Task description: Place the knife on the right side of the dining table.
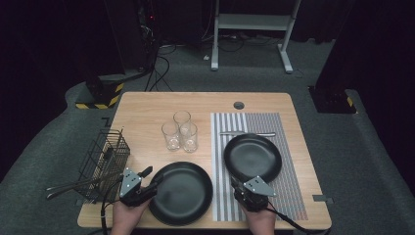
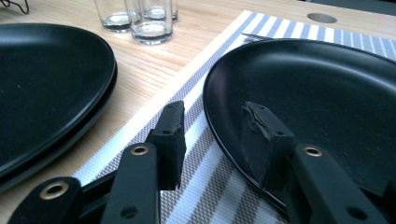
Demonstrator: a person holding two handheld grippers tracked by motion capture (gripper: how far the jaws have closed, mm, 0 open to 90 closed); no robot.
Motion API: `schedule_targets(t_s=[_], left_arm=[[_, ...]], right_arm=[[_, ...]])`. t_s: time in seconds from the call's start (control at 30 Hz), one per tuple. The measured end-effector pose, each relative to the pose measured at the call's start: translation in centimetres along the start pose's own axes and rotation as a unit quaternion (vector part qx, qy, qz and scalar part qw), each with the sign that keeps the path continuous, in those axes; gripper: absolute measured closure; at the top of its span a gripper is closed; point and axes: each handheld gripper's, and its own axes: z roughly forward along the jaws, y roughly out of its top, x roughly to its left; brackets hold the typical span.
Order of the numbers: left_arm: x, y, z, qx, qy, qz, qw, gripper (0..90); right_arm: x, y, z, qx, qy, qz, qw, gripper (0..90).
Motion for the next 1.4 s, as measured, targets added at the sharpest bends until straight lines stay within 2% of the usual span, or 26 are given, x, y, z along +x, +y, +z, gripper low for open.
schedule_targets(t_s=[0.2, 0.3, 0.53, 0.97, 1.4], left_arm=[[-0.2, 0.6, 0.0, 0.005, 0.014, 0.007, 0.9999, 47.0], [0.0, 1.0, 0.1, 0.007, 0.017, -0.001, 0.9998, 46.6], [0.1, 1.8, -0.2, 0.006, 0.026, -0.001, 0.9996, 45.8], [0.5, 2.3, -0.6, 0.0, 0.022, -0.004, 0.9997, 45.0], [0.7, 3.2, -0.3, 0.016, 0.014, -0.006, 0.9997, 42.5]], right_arm=[[0.6, 0.6, 1.0, -0.003, 0.014, -0.003, 0.9999, 58.9], [1.0, 1.0, 1.6, -0.002, 0.017, -0.008, 0.9998, 58.7], [1.2, 1.5, 2.3, 0.001, 0.022, -0.005, 0.9997, 61.5], [1.6, 1.5, 2.5, 0.007, 0.024, -0.009, 0.9996, 64.8], [1.6, 1.3, 2.3, 0.006, 0.028, -0.015, 0.9995, 60.6]])
